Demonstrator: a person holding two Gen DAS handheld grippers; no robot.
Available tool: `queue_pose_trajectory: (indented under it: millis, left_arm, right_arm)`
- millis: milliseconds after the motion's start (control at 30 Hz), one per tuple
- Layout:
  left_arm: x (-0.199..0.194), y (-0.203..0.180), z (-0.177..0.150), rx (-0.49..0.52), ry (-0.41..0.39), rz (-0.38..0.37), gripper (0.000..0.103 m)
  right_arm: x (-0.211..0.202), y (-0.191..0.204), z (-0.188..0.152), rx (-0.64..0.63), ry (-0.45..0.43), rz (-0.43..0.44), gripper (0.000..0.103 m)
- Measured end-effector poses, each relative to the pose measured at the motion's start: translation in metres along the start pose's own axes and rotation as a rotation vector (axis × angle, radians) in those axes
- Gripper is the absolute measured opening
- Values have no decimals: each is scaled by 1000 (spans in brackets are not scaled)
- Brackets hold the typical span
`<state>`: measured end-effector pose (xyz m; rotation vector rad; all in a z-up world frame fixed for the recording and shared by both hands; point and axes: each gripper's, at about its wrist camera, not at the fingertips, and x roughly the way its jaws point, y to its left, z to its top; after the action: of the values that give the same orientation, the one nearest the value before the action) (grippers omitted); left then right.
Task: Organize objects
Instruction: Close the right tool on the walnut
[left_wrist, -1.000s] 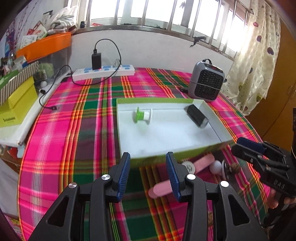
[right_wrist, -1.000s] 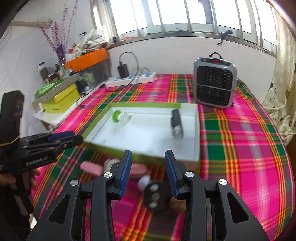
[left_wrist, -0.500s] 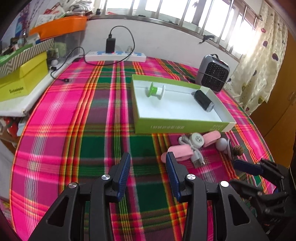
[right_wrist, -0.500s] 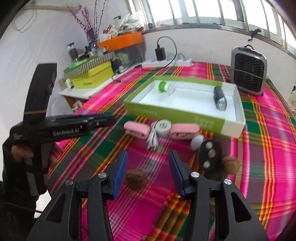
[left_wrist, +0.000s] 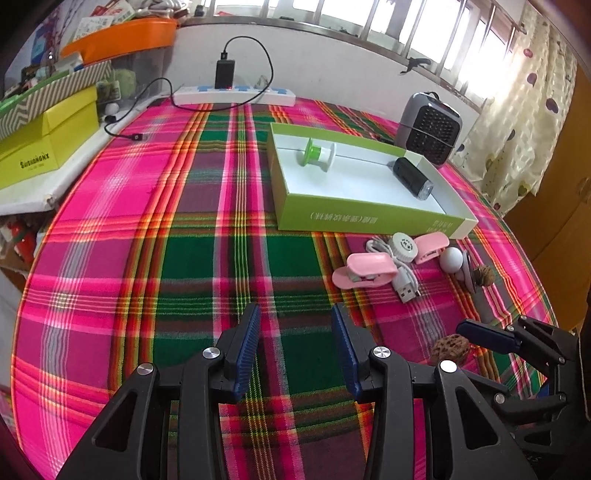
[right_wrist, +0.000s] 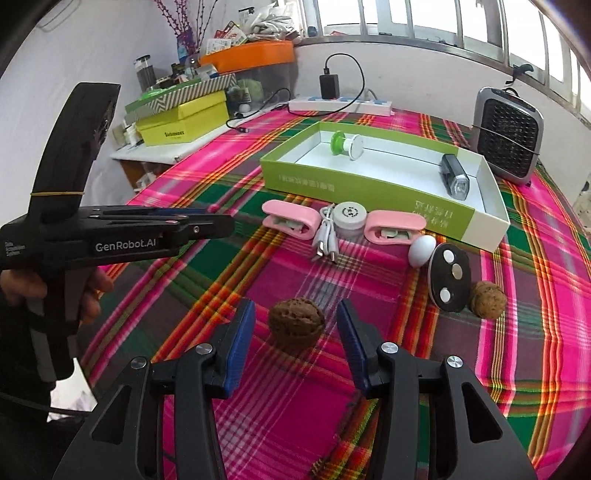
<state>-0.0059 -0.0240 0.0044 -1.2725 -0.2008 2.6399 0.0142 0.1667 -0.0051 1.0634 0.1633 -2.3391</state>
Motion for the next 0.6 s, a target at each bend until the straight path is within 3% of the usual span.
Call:
queue_pose_trajectory:
  millis: [200,367,600]
  left_arm:
    - [1,2,-2,4,2,-8,38]
    - [2,2,-2,13,-5,-17,38]
    - [1,5,-4,7,-29,-40,38]
  right_arm:
    - [5,2,-1,-4,8,-13,46]
    - [7,1,-1,7,9,-24,34]
    - [6,1,-1,22,1,-34,34]
